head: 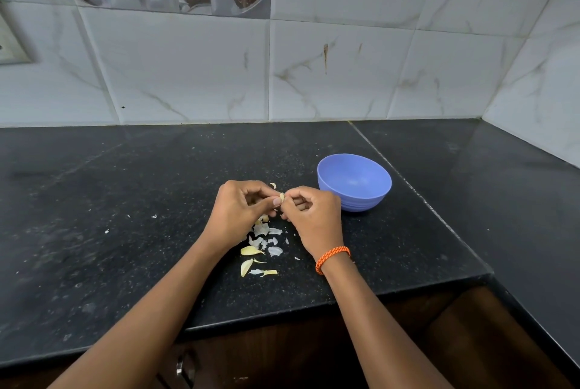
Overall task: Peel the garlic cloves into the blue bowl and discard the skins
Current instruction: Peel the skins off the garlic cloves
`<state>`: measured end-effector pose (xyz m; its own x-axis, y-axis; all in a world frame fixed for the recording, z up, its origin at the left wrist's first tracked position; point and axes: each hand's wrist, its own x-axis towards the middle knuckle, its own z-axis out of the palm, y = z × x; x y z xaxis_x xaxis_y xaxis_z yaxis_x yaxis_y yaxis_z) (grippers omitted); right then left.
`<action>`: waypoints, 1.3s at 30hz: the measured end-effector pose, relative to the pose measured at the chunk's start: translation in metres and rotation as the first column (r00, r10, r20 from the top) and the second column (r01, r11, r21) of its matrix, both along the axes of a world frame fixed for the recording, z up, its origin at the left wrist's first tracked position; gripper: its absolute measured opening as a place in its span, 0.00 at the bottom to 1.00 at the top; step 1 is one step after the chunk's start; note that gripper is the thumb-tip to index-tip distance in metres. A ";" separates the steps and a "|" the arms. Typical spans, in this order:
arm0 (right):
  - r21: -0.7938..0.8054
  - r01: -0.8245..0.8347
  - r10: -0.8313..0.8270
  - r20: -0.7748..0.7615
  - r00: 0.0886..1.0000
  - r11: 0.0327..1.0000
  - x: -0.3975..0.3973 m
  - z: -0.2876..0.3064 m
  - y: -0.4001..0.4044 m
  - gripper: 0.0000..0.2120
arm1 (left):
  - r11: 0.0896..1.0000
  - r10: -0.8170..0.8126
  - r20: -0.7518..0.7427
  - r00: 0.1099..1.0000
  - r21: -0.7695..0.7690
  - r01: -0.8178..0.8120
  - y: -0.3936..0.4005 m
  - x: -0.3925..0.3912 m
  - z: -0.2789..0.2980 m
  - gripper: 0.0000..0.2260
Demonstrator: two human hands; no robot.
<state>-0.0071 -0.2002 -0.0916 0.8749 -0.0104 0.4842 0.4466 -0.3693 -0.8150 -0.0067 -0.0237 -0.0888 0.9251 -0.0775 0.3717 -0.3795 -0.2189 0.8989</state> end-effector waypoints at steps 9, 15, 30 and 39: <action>0.228 -0.099 0.123 -0.094 0.988 0.969 -0.003 0.004 -0.001 0.04 | 0.991 -0.034 -0.064 0.997 -0.128 0.025 0.001 0.001 0.006 0.03; 0.318 -0.180 0.238 -0.153 0.959 0.931 -0.003 0.005 -0.004 0.04 | 0.985 -0.032 -0.107 0.994 -0.174 0.013 0.002 -0.002 0.007 0.04; 0.322 -0.138 0.189 -0.134 0.973 0.937 -0.008 0.009 -0.007 0.03 | 0.986 -0.068 -0.114 0.991 -0.159 0.049 0.002 -0.001 0.005 0.05; 0.230 -0.063 0.099 -0.145 0.985 0.971 -0.007 0.008 -0.003 0.03 | 0.986 0.068 0.060 0.996 0.151 -0.077 -0.001 -0.004 0.005 0.04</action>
<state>-0.0138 -0.2035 -0.0833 0.9411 -0.0291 0.3368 0.3300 -0.1372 -0.9340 -0.0108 -0.0251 -0.0842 0.9091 -0.0708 0.4105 -0.4050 -0.3810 0.8312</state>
